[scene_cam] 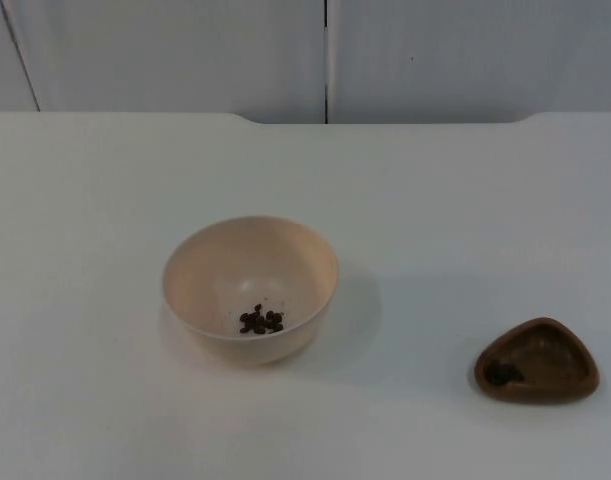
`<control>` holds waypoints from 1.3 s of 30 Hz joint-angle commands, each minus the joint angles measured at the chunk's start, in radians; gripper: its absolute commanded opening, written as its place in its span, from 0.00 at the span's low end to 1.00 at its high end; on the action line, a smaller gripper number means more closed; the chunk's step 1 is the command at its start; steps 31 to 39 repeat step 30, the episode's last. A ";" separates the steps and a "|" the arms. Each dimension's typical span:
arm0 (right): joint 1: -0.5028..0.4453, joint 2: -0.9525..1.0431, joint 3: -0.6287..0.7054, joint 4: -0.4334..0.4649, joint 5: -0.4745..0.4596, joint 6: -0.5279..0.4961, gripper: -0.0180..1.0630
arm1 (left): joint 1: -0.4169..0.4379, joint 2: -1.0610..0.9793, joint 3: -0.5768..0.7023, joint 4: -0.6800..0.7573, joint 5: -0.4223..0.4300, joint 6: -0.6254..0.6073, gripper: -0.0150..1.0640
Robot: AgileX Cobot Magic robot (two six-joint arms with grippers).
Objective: Pick up the bowl with the left hand and pour the coffee beans from the cup into the bowl with the right hand.
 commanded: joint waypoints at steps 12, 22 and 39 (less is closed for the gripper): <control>-0.008 -0.004 0.002 -0.003 -0.003 -0.007 0.99 | 0.114 -0.004 0.005 -0.011 -0.013 -0.001 0.99; -0.008 -0.004 0.002 -0.003 -0.003 -0.007 0.99 | 0.282 -0.004 0.005 -0.011 -0.013 -0.001 0.99; -0.008 -0.004 0.002 -0.003 -0.003 -0.007 0.99 | 0.398 -0.004 0.005 -0.011 -0.013 -0.001 0.99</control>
